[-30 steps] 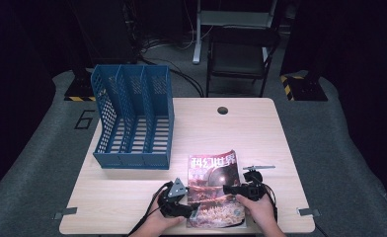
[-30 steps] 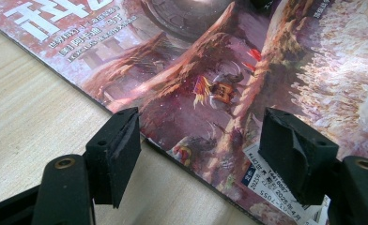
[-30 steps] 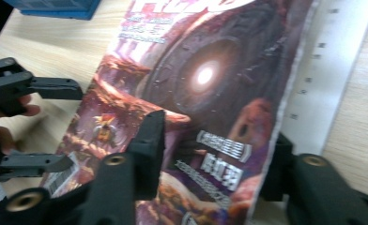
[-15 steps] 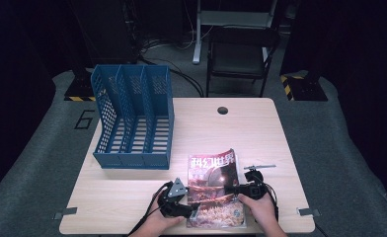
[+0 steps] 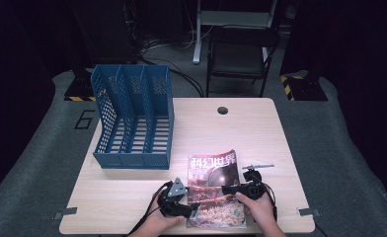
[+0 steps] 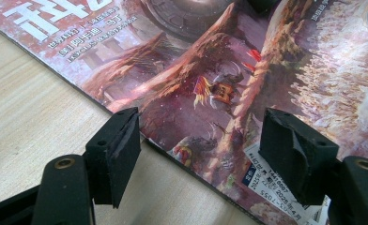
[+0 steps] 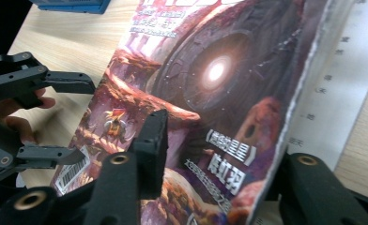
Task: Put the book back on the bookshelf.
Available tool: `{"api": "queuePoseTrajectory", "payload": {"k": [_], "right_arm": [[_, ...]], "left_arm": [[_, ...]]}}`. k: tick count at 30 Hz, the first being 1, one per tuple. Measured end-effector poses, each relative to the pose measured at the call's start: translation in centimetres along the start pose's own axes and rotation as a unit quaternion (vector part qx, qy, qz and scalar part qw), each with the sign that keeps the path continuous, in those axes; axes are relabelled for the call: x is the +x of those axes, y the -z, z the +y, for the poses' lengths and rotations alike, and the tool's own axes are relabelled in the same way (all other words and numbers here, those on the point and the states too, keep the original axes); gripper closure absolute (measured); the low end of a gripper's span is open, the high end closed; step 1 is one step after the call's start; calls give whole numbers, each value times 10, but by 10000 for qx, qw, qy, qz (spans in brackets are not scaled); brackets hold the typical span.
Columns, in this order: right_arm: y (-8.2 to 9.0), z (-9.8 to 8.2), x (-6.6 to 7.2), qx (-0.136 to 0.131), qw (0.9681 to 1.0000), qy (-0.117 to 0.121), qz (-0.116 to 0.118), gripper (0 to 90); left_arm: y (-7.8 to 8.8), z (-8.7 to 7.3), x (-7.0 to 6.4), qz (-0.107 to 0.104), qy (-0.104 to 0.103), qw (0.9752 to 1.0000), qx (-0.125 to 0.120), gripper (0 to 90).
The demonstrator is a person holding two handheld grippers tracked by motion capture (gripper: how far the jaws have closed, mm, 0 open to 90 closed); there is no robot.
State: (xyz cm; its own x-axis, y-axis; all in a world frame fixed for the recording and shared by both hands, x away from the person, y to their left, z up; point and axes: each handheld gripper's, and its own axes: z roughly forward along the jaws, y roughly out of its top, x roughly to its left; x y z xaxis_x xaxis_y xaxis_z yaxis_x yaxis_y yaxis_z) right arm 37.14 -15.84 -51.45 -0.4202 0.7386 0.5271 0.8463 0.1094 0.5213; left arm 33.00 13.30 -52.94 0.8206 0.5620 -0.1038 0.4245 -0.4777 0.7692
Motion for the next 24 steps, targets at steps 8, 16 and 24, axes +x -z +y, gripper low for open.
{"api": "queuePoseTrajectory", "payload": {"k": [8,16,24], "right_arm": [[-3,1,6,28,9997,258,17,409],[0,1,-3,37,9999,142,12,612],[2,-2,-10,-81,9998,72,164,719]], "left_arm": [[0,0,0,-10,-3,10000,-1,289],[1,1,2,-114,-19,9999,56,290],[-1,3,5,-71,-28,9999,89,283]]}}
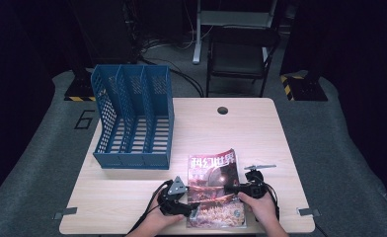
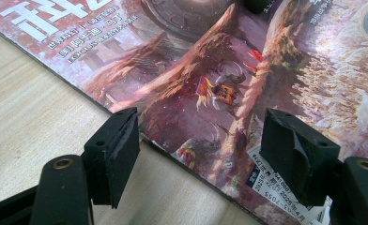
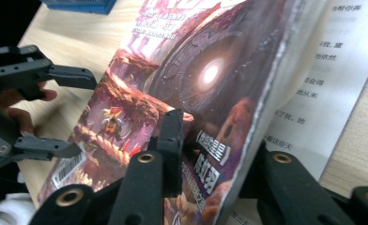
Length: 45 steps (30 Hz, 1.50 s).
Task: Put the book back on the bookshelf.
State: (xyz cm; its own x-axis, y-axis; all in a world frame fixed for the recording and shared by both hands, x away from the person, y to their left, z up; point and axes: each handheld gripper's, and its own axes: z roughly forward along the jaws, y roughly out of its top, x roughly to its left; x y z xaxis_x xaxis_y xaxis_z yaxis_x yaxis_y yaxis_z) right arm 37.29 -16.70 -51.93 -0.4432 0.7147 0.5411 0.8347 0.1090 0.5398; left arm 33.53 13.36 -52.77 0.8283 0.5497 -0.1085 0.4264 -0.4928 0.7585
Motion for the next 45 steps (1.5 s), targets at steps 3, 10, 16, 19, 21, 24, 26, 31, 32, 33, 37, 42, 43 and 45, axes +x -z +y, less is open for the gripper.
{"api": "queuePoseTrajectory", "payload": {"k": [3,10,16,19,21,24,26,31,32,33,37,42,43,45], "right_arm": [[1,-2,-1,-128,9999,-61,52,750],[5,-6,5,-320,9994,-124,102,792],[7,-7,4,-557,9981,-48,250,820],[8,-8,6,-653,9973,-88,320,831],[9,-8,6,-673,9971,-48,365,834],[9,-9,7,-743,9964,5,411,843],[10,-9,8,-760,9962,48,428,846],[11,-10,10,-888,9949,108,461,851],[11,-10,11,-910,9946,96,480,852],[12,-10,11,-951,9942,95,501,852],[14,-11,11,-1037,9927,27,623,854],[16,-13,12,-1161,9904,49,743,854],[17,-13,13,-1193,9898,36,778,855],[18,-14,13,-1247,9886,64,843,855]], "left_arm": [[-1,2,1,-29,5,10000,57,271],[-3,6,7,-86,126,9999,67,235],[-4,7,11,-103,320,9994,23,190],[-4,7,13,-109,339,9994,29,160],[-4,7,13,-113,330,9994,32,155],[-5,7,14,-158,385,9991,-14,145],[-5,7,16,-197,366,9991,-21,143],[-5,7,21,-202,507,9985,-55,117],[-4,7,22,-234,513,9984,-49,110],[-4,7,23,-249,527,9983,-63,106],[-6,7,24,-291,615,9976,-89,81],[-7,8,26,-420,666,9968,-121,51],[-7,9,26,-426,701,9966,-121,45],[-8,9,27,-452,764,9959,-151,39]]}}
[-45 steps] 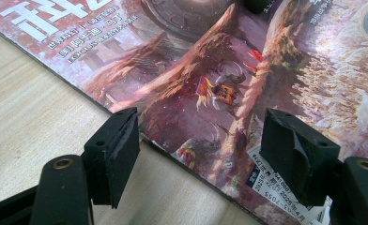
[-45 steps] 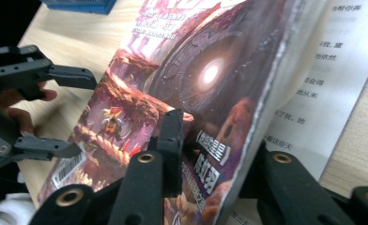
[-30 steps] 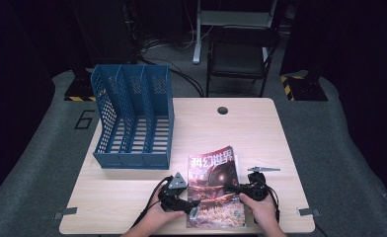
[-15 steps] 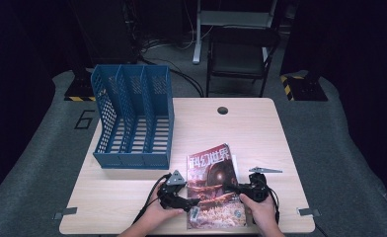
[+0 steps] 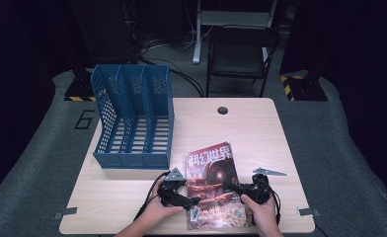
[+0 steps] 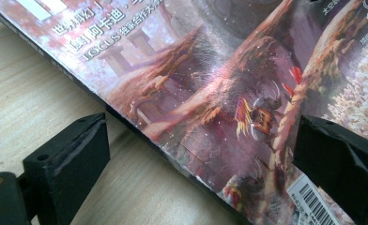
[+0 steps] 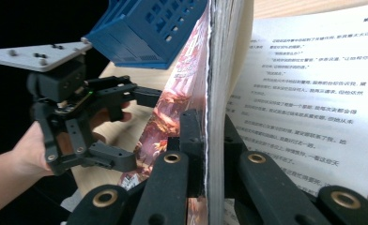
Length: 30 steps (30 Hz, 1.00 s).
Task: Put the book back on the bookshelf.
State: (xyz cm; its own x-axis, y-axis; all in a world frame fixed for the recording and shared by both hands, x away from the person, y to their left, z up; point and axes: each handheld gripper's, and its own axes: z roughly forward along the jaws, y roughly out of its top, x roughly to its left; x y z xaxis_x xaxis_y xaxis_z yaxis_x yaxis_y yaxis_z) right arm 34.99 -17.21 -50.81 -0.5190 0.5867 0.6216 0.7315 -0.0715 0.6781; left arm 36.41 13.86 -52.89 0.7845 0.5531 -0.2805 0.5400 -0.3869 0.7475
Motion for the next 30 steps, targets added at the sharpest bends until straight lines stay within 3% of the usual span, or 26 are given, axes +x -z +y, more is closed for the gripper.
{"api": "queuePoseTrajectory", "payload": {"k": [5,19,30], "right_arm": [[3,-1,1,-123,9998,37,149,855],[10,-5,1,-334,9984,-41,459,855],[11,-6,3,-342,9975,-78,616,855]], "left_arm": [[-2,1,2,-68,-40,10000,-30,18],[-12,7,4,-542,210,9982,-121,4],[-19,9,-6,-701,-100,9975,-45,4]]}}
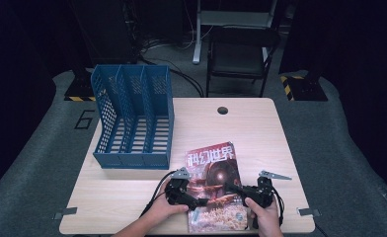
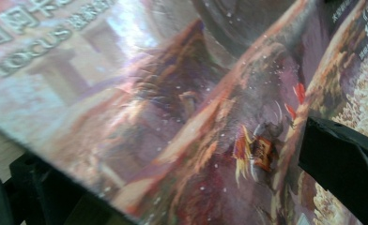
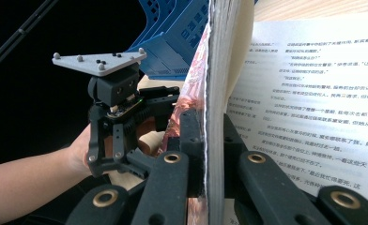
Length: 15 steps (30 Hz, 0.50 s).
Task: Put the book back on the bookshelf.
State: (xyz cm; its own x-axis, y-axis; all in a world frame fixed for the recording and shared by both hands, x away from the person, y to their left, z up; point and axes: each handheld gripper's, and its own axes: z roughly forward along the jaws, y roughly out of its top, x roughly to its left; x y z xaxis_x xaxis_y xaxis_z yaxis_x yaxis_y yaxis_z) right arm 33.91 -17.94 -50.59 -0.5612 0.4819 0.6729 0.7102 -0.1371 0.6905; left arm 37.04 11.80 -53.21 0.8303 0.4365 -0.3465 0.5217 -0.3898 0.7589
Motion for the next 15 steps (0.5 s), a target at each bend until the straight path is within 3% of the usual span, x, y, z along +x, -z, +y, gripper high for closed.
{"api": "queuePoseTrajectory", "payload": {"k": [9,15], "right_arm": [[-2,-1,-1,64,10000,-44,11,854],[-4,-1,-4,135,9997,-82,-190,848]], "left_arm": [[-1,0,-2,33,-73,10000,40,8],[-1,0,-3,57,-71,10000,18,8]]}}
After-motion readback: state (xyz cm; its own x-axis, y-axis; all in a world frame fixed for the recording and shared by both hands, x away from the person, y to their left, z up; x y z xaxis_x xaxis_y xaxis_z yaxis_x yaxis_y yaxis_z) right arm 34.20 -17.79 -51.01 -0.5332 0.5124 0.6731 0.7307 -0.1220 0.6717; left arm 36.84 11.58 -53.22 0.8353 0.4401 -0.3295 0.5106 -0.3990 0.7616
